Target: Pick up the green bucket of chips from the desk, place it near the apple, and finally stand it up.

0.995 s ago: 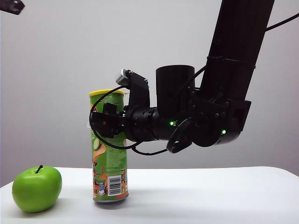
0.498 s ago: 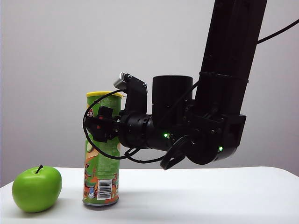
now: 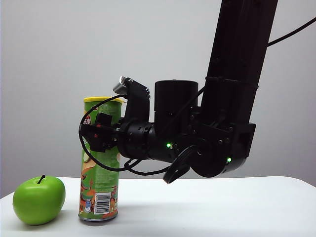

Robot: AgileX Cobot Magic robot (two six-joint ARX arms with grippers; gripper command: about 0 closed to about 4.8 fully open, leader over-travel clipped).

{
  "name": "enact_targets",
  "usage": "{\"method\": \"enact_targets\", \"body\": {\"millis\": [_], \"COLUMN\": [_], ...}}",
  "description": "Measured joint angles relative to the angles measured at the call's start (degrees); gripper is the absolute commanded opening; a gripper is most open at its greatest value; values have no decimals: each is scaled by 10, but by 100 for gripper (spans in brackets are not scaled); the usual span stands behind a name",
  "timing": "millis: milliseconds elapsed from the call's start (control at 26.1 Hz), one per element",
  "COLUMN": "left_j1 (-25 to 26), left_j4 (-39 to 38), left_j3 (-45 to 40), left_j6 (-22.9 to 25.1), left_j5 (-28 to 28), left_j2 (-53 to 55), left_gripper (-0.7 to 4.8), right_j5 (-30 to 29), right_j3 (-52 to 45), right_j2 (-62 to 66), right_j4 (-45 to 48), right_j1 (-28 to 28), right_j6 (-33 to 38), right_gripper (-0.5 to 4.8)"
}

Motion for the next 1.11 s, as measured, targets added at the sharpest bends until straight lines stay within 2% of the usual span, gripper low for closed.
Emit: {"method": "enact_targets", "body": {"millis": [153,191,230,268,345,459,536,881,1110], "left_j1": [0,0,0,0,0,0,0,0,0], "left_j4": [-6,-7,-8,-8,-9,-10,-10,-10,-9], "left_j3": [0,0,0,0,0,0,0,0,0], "left_j6": [0,0,0,0,0,2,2,2,2], "left_j5": [0,0,0,0,0,0,0,0,0], "left_j2": [1,1,1,1,1,1,1,0,1], "left_gripper": [62,62,62,62,62,62,62,62,62], "right_j5": [-1,-1,-2,-2,-3,-3,-3,-14,-14], "right_j3": [1,1,1,1,0,0,-2,-5,-73], "right_j2": [0,0,0,0,1,1,3,2,-57], "right_j4": [-4,-5,-5,-5,-14,-15,-34,-45,-46], "right_j1": [0,0,0,0,0,0,0,0,-11], "right_j6": [-1,-1,-2,-4,-5,-5,-4,-2,-2], "right_gripper": [226,254,315,342,357,443,479,479,479]}}
